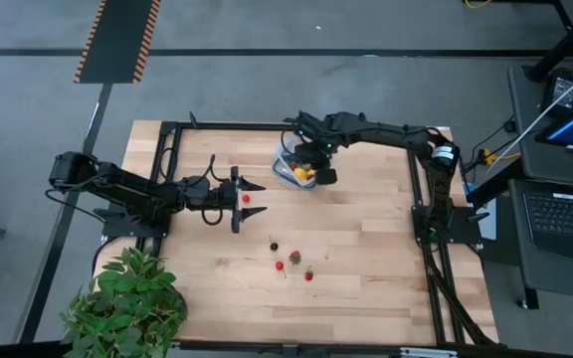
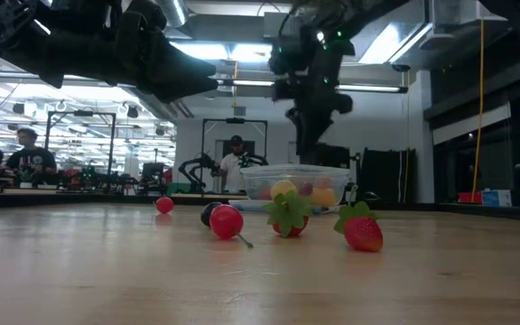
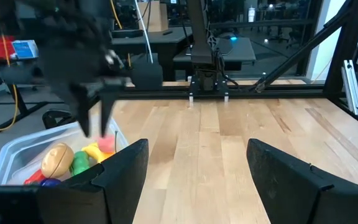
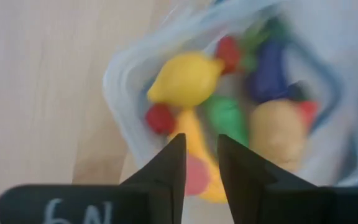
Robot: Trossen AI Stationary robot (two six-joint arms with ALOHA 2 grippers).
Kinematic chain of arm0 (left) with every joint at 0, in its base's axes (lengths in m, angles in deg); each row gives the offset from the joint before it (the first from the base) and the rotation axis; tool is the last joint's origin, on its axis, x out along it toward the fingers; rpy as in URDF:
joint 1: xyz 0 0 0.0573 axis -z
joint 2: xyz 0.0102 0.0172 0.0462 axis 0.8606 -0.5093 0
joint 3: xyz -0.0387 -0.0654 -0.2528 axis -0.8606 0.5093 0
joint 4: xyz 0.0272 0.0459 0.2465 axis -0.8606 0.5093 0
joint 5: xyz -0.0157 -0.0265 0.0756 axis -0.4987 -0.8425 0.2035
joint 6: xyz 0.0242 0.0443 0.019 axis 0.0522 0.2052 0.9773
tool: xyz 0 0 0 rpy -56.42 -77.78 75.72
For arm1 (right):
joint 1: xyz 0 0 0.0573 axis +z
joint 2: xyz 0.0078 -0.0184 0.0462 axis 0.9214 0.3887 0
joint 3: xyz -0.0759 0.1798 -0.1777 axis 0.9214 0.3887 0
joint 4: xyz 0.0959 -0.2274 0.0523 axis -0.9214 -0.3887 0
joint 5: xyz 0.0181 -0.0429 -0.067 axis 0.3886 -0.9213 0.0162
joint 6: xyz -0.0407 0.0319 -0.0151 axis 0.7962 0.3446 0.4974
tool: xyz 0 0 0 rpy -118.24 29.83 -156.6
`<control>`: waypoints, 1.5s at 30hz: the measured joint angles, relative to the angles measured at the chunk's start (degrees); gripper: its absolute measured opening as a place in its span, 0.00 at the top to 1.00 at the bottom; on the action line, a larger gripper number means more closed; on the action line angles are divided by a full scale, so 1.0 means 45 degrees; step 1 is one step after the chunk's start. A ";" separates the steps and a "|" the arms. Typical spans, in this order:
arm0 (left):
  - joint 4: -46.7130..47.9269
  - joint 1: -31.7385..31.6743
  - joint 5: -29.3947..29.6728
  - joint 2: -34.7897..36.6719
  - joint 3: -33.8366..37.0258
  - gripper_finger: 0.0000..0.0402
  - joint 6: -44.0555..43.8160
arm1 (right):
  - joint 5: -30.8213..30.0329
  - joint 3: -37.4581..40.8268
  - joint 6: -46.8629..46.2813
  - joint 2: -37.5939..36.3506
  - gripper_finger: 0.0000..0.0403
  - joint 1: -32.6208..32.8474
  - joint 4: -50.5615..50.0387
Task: Pick and placing Produce into tupperware
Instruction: Put the top red cherry into the transparent container
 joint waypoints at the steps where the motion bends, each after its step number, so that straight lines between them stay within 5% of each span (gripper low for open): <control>1: -0.0002 0.0003 0.0000 0.0000 -0.0003 0.33 -0.0001 | -0.0037 -0.0330 -0.0044 -0.0002 0.78 0.0000 -0.0069; 9: -0.0002 0.0000 0.0000 0.0000 0.0000 0.33 -0.0054 | -0.0062 -0.2280 -0.1627 -0.0073 0.90 -0.0005 -0.1327; 12: -0.0002 0.0003 0.0000 0.0000 0.0000 0.33 -0.0001 | 0.0016 -0.2195 -0.1759 -0.0444 0.98 0.0104 -0.1954; 18: -0.0004 0.0003 0.0000 0.0000 -0.0003 0.33 0.0007 | 0.0209 -0.0912 -0.2777 -0.1927 0.99 0.0571 -0.1893; 24: -0.0038 -0.0001 0.0000 0.0000 -0.0004 0.33 0.0009 | 0.0263 0.2155 -0.3823 -0.4652 0.99 0.1563 0.0597; 33: -0.0118 0.0003 0.0000 0.0000 -0.0005 0.33 -0.0058 | 0.0278 0.8982 -0.4725 -0.9321 0.99 0.3371 0.8197; 45: -0.0210 0.0013 -0.0001 0.0000 -0.0005 0.33 -0.0754 | 0.0278 1.4402 -0.5379 -1.2252 0.99 0.4343 1.4297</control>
